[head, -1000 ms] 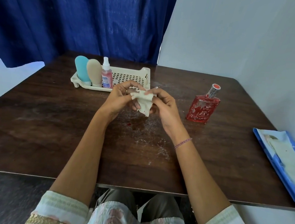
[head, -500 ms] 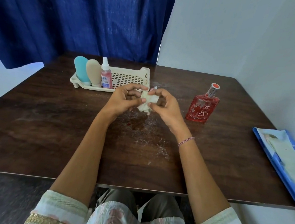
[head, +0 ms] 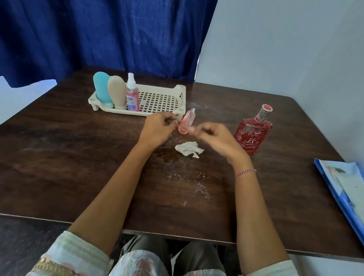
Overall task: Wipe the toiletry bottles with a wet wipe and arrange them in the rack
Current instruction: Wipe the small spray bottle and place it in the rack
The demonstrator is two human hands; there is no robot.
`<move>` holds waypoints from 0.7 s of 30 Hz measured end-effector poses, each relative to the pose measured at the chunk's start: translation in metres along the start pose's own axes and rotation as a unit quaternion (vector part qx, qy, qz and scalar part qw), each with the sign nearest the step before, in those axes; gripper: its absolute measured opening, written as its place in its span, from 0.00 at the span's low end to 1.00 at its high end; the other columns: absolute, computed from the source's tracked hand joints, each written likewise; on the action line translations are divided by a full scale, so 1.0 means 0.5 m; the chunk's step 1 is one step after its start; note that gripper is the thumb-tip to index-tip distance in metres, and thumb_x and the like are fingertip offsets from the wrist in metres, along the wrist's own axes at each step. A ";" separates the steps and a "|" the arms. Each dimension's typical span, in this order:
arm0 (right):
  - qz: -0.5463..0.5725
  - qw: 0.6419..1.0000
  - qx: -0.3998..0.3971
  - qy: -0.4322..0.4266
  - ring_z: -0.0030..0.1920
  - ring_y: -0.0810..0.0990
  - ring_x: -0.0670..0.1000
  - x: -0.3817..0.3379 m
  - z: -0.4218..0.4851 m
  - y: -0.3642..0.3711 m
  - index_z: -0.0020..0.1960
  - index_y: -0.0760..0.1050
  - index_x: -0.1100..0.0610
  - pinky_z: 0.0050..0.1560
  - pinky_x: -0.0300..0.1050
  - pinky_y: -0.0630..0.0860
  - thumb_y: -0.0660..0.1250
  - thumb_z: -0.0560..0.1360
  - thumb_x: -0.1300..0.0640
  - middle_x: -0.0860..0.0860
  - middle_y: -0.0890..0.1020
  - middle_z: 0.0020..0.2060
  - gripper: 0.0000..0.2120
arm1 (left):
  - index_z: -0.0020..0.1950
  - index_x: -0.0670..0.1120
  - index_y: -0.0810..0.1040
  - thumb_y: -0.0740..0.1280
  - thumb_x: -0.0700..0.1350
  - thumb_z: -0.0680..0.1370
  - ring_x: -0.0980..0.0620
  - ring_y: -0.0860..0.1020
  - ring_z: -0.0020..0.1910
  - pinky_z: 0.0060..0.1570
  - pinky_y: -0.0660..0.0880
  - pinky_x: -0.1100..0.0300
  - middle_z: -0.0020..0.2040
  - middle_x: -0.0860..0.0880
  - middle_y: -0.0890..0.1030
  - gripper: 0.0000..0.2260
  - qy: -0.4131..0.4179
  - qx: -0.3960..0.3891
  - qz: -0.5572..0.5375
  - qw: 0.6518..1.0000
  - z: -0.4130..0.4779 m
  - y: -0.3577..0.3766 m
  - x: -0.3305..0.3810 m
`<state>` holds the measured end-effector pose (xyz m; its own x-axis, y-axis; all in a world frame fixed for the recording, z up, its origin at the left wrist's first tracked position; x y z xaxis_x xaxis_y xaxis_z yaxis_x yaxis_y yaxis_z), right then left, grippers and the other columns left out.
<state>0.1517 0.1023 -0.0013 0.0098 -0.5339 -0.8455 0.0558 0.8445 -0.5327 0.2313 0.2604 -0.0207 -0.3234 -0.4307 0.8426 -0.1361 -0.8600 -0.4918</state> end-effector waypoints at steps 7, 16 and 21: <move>-0.011 0.982 0.176 0.063 0.42 0.81 0.50 0.010 0.096 0.022 0.45 0.76 0.53 0.49 0.45 0.79 0.67 0.75 0.58 0.53 0.83 0.44 0.02 | 0.47 0.44 0.80 0.67 0.43 0.77 0.54 0.74 0.42 0.44 0.68 0.62 0.42 0.49 0.79 0.03 -0.018 0.038 0.139 0.989 0.035 0.023 0.007; 0.070 0.976 0.187 0.089 0.35 0.82 0.48 0.044 0.110 0.032 0.45 0.77 0.56 0.45 0.45 0.81 0.73 0.70 0.62 0.53 0.82 0.37 0.07 | 0.41 0.47 0.77 0.72 0.41 0.73 0.53 0.79 0.36 0.46 0.77 0.58 0.34 0.50 0.80 0.05 -0.028 0.033 0.034 0.998 0.045 0.032 0.003; 0.123 0.972 0.172 0.103 0.34 0.79 0.45 0.042 0.099 0.019 0.52 0.75 0.57 0.39 0.40 0.78 0.76 0.67 0.63 0.50 0.82 0.35 0.16 | 0.42 0.48 0.75 0.74 0.34 0.70 0.42 0.83 0.45 0.48 0.80 0.46 0.42 0.41 0.84 0.12 -0.081 -0.004 -0.091 0.993 0.041 0.023 -0.004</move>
<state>0.2020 0.0972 -0.0221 -0.1320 -0.2680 -0.9543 0.4081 0.8627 -0.2987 0.2494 0.2459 -0.0238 -0.1372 -0.3078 0.9415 -0.1868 -0.9254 -0.3297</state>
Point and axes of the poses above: each hand's wrist, its own z-axis towards the middle knuckle, its own y-axis out of the palm, x = y × z, the point moved 3 cm from there along z, towards the middle knuckle
